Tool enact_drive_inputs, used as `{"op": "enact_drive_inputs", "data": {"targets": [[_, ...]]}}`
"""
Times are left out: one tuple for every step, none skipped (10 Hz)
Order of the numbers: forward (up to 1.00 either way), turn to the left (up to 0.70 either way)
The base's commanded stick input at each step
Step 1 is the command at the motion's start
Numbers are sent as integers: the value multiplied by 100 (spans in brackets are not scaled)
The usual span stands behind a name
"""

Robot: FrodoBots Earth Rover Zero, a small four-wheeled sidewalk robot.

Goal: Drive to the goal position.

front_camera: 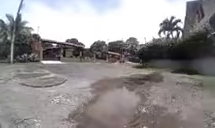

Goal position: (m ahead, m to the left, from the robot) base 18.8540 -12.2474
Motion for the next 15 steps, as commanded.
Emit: {"op": "enact_drive_inputs", "data": {"targets": [[50, 50], [50, 50], [50, 50], [50, 50], [50, 50], [50, 50], [50, 50], [50, 50], [50, 50], [50, 50], [50, 38], [50, 0], [50, -1], [50, -17], [50, -44]]}}
